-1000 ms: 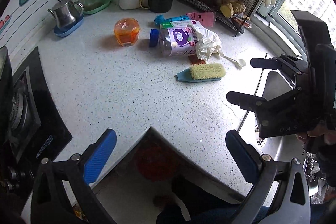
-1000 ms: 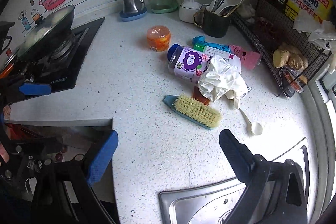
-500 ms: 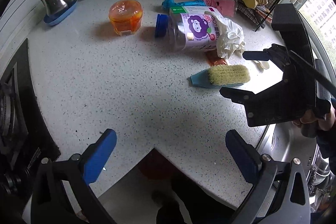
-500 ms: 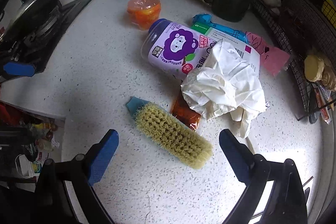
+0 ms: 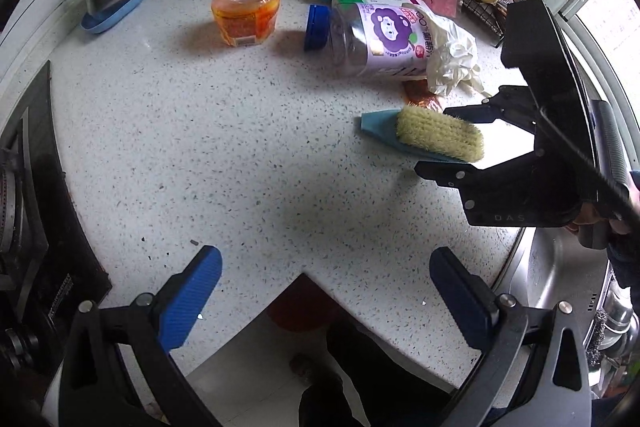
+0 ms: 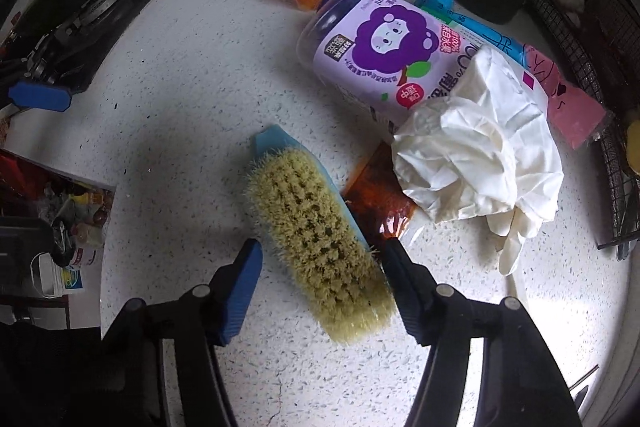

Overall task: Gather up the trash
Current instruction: 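Grasp the yellow scrub brush by its bristle block with the right tool, then grasp the white rubber gloves with the left tool while the right holds the brush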

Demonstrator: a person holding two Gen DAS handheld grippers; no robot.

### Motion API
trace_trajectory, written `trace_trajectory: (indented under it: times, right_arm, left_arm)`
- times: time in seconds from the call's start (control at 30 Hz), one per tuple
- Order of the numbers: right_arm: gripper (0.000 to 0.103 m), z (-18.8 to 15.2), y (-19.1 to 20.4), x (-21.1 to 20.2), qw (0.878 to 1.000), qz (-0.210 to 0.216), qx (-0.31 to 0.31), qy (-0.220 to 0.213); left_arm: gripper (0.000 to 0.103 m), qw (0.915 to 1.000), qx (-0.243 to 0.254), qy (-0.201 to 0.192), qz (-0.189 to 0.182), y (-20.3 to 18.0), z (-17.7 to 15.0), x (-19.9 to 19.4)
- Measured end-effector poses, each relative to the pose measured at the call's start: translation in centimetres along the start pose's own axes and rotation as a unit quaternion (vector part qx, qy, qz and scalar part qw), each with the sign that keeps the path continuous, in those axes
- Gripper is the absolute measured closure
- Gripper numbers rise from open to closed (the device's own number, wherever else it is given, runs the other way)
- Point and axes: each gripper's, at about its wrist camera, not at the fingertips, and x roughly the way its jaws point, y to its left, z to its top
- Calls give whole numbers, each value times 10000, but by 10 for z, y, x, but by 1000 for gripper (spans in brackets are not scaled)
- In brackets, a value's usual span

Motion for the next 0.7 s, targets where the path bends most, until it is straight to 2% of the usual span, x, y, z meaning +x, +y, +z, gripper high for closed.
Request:
trace_trajectory:
  times: [0.13, 0.17, 0.2, 0.27, 0.43, 0.7]
  right_arm:
    - [35, 11, 0, 2, 10000, 34, 69, -1]
    - [40, 11, 3, 1, 10000, -84, 10, 4]
    - [55, 15, -2, 4, 10000, -83, -3, -39]
    - [61, 13, 0, 2, 9999, -52, 76, -53]
    - [65, -5, 4, -11, 9988, 33, 432, -248]
    - [66, -35, -2, -60, 9930, 11, 1005, -617]
  left_arm:
    - [0, 10000, -59, 33, 19, 5, -4, -2]
    - [0, 10000, -60, 35, 19, 6, -6, -3]
    - [0, 10000, -57, 36, 28, 6, -6, -3]
    - [0, 10000, -63, 41, 46, 7, -7, -4]
    - [0, 10000, -63, -23, 34, 10, -7, -11]
    - [0, 9998, 49, -173, -104, 2, 7, -26]
